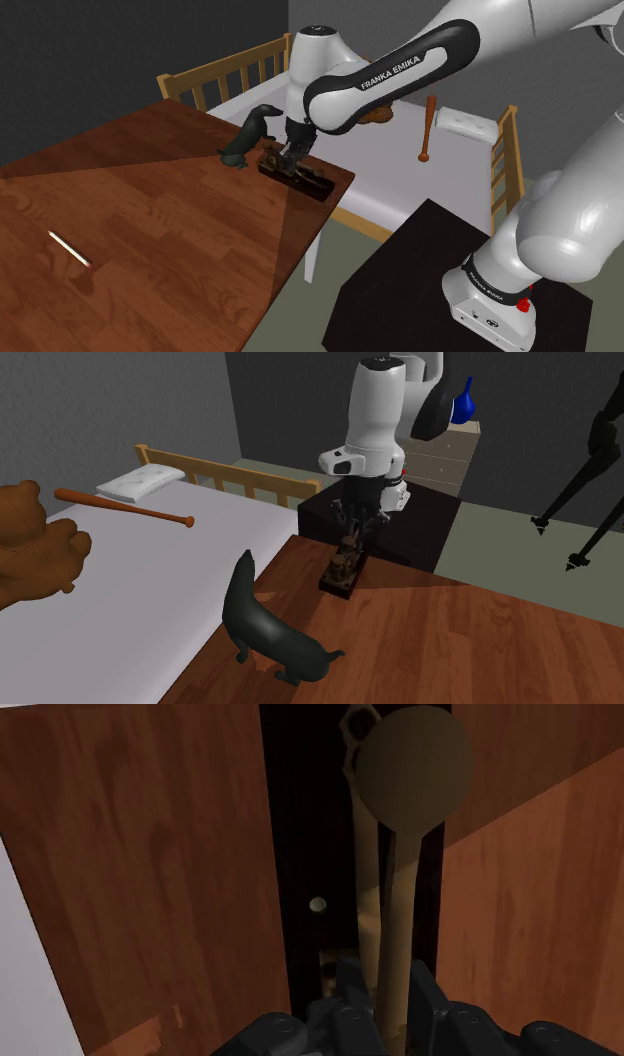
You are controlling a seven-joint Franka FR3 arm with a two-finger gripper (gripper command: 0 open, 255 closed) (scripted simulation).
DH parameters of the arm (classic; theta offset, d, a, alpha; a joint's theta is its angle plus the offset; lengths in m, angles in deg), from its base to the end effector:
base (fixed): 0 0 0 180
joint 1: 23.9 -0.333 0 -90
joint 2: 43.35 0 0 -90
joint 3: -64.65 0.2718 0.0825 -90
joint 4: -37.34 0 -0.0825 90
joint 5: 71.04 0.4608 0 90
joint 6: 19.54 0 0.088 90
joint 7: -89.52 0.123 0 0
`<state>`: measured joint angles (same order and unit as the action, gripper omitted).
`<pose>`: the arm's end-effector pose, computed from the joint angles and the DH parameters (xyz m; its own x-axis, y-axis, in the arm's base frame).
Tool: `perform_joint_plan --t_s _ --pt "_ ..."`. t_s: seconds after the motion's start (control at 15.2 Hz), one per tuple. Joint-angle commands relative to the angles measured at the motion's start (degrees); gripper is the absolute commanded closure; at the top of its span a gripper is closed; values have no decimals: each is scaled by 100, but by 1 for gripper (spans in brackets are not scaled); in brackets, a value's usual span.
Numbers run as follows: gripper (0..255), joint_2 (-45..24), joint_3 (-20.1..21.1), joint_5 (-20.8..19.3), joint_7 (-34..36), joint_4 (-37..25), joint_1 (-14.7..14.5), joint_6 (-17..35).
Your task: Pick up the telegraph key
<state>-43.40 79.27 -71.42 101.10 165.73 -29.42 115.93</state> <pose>0.5609 0.2055 0.2716 0.9811 0.1509 0.1209 0.1544 -0.9878 -0.0197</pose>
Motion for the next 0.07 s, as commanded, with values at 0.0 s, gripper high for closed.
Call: perform_joint_plan --t_s 0.0 --pt "255 16 1 5 -1 -31 -1 -44"
